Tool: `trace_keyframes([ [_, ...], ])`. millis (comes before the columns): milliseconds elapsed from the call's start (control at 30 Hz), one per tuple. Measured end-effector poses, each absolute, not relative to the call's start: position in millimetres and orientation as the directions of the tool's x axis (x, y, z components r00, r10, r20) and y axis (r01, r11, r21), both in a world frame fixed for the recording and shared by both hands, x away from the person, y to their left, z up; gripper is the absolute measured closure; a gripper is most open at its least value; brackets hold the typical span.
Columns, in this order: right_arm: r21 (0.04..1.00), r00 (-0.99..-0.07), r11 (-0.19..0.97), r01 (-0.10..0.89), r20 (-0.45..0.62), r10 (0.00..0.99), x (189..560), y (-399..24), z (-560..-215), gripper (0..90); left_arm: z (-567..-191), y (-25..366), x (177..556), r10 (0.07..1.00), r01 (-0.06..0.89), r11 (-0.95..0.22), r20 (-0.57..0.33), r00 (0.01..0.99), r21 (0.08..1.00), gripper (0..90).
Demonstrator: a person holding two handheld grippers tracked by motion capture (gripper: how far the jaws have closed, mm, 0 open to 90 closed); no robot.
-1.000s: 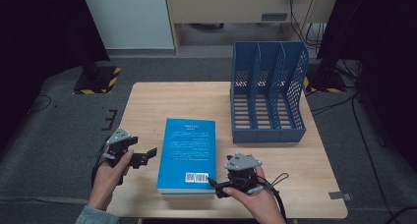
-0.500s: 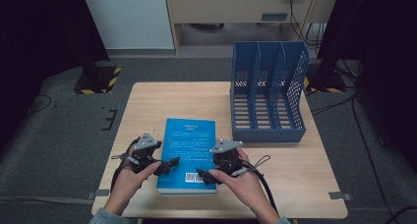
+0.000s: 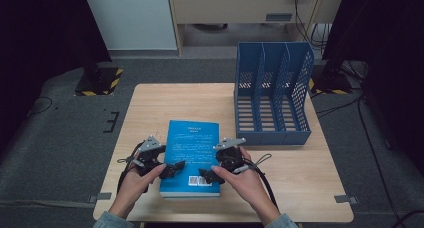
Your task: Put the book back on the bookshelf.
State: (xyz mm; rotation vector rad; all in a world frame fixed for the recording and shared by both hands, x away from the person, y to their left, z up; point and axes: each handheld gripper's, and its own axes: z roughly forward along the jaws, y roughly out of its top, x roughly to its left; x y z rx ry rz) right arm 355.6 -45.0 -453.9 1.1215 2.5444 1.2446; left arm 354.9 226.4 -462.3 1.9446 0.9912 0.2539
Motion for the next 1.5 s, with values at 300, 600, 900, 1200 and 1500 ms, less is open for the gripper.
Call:
trace_keyframes([
  [300,0.675,-0.673,0.292,0.678,0.411,0.615,367,-55,-470,0.0,-465,229,359,0.718,0.546,-0.253,-0.223,0.660,0.799,0.0],
  [600,0.652,-0.652,0.263,0.712,0.472,0.594,375,-58,-476,0.0,-465,229,360,0.713,0.543,-0.256,-0.223,0.665,0.800,0.0],
  [900,0.642,-0.639,0.222,0.734,0.542,0.545,382,-56,-485,0.4,-465,229,362,0.707,0.539,-0.260,-0.222,0.672,0.801,0.0],
  [1200,0.661,-0.667,0.253,0.707,0.502,0.552,381,-56,-479,1.8,-462,231,363,0.705,0.546,-0.275,-0.220,0.674,0.792,0.6],
  [1500,0.691,-0.697,0.295,0.660,0.416,0.584,377,-51,-458,7.8,-459,237,363,0.715,0.560,-0.271,-0.226,0.662,0.783,4.7],
])
